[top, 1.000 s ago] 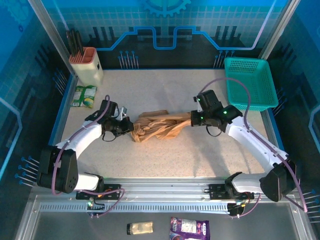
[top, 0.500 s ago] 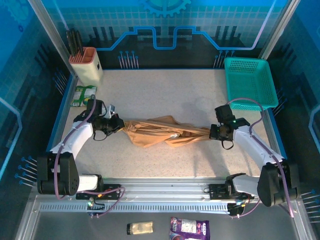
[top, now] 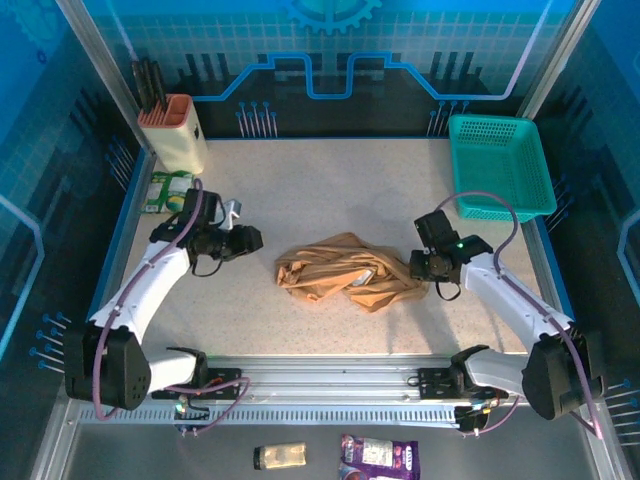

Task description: Fold the inside-out t-shirt

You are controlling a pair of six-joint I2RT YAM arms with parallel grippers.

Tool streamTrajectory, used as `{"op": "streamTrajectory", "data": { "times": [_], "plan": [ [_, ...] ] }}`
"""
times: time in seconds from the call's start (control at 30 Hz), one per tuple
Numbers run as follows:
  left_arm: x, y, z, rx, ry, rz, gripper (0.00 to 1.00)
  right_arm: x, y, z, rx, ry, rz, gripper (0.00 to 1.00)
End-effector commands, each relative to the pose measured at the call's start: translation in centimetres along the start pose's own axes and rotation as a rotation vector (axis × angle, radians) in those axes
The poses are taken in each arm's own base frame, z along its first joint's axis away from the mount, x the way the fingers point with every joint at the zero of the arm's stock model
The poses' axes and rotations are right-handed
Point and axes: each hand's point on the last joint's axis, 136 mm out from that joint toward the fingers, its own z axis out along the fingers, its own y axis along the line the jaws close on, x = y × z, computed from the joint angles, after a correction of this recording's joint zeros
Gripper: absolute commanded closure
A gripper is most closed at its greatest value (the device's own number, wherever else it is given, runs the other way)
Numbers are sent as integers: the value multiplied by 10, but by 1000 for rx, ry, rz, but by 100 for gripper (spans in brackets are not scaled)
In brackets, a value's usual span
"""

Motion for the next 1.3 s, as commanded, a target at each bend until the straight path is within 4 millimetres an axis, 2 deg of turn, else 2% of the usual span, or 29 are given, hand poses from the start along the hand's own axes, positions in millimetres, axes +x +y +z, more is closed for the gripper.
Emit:
{"op": "streamTrajectory", "data": {
  "times": [0.0, 0.1, 0.17, 0.27, 0.33, 0.4, 0.5, 0.63, 0.73, 0.83, 0.9, 0.93, 0.97, 1.0, 1.03, 1.13, 1.2, 1.27],
  "plan": [
    [9, -34, 4, 28, 46, 82, 56, -19, 19, -28, -39, -89, -27, 61],
    [20, -65, 24, 66, 94, 142, 56, -23, 65, -34, -225, -109, -87, 57],
    [27, -84, 43, 84, 127, 178, 56, -19, 88, -29, -326, -62, -77, 57],
    [37, -116, 72, 116, 174, 256, 55, -13, 110, -15, -388, -8, -82, 56],
    [42, -135, 93, 116, 203, 319, 54, -11, 115, -5, -377, 15, -82, 54],
    [46, -149, 112, 111, 230, 374, 53, -9, 107, 7, -309, 28, -73, 53],
    [51, -164, 139, 76, 270, 460, 49, -10, 76, 19, -132, 17, -76, 46],
    [63, -165, 168, 17, 343, 532, 50, -1, 49, 38, -22, 59, -122, 35],
    [73, -165, 177, 18, 394, 550, 60, 3, 41, 53, -4, 92, -147, 32],
    [79, -165, 174, 28, 419, 565, 64, 11, 33, 72, -25, 146, -125, 34],
    [81, -164, 170, 29, 429, 568, 62, 12, 29, 83, -54, 176, -81, 39],
    [84, -162, 168, 29, 437, 573, 60, 11, 28, 90, -67, 182, -60, 46],
    [85, -160, 167, 28, 443, 574, 58, 11, 26, 93, -67, 189, -51, 52],
    [88, -158, 165, 26, 453, 577, 58, 9, 24, 96, -67, 198, -40, 66],
    [90, -155, 165, 19, 461, 582, 63, 7, 23, 97, -65, 199, -34, 79],
    [91, -146, 163, -8, 461, 593, 82, -5, 17, 89, -58, 149, -13, 100],
    [90, -145, 159, -6, 448, 599, 94, -16, 13, 78, -71, 103, 16, 100],
    [84, -146, 152, -7, 418, 608, 100, -28, 8, 63, -81, 54, 44, 100]
  ]
}}
